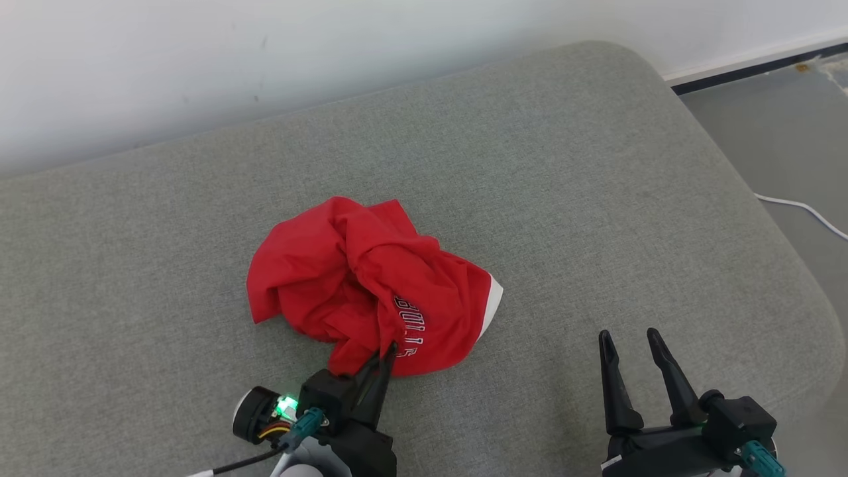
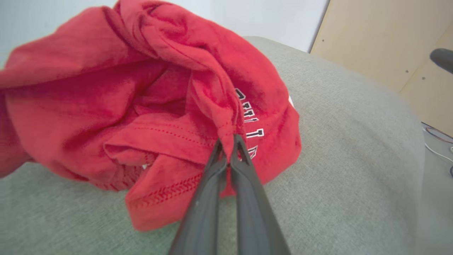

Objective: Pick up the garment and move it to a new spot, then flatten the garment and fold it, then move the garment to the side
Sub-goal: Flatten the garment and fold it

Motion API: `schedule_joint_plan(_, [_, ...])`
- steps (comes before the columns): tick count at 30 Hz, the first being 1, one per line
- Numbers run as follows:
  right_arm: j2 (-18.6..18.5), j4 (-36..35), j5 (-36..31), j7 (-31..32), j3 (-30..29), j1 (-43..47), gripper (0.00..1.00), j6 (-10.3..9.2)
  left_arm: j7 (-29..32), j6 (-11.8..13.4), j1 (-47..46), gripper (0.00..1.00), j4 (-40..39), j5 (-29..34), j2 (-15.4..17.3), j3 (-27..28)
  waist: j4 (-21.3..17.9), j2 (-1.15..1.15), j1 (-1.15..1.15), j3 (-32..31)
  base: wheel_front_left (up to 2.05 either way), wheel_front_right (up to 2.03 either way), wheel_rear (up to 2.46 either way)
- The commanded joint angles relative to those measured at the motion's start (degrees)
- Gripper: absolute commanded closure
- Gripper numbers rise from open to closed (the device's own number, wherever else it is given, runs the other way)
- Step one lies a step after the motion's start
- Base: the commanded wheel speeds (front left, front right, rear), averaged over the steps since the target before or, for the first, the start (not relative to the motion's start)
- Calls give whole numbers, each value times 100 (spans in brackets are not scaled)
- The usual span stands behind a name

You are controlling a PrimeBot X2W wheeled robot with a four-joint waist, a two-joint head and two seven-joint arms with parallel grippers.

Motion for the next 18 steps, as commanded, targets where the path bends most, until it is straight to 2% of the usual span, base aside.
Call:
schedule_joint_plan(1, [7, -10, -79, -4, -39, 50, 0, -13, -18, 14, -77, 100, -14, -81, 4, 26, 65, -1, -1, -55, 0, 0, 0])
schedule_joint_plan(5, [9, -21, -107, -4, -110, 125, 0, -13, -18, 51, -115, 100, -442, -226, 3, 41, 317, -1, -1, -159, 0, 0, 0])
schedule_joint_plan(13, [9, 1, -54, -4, -180, 286, 0, -13, -18, 64, 198, 100, -1731, -298, 14, 276, 1138, -1, -1, -417, 0, 0, 0])
schedule_joint_plan(18, [6, -13, 3, -5, -108, 343, 0, -13, -18, 116, 670, 100, -2415, -189, 292, 616, 1625, -1, -1, -504, 0, 0, 0])
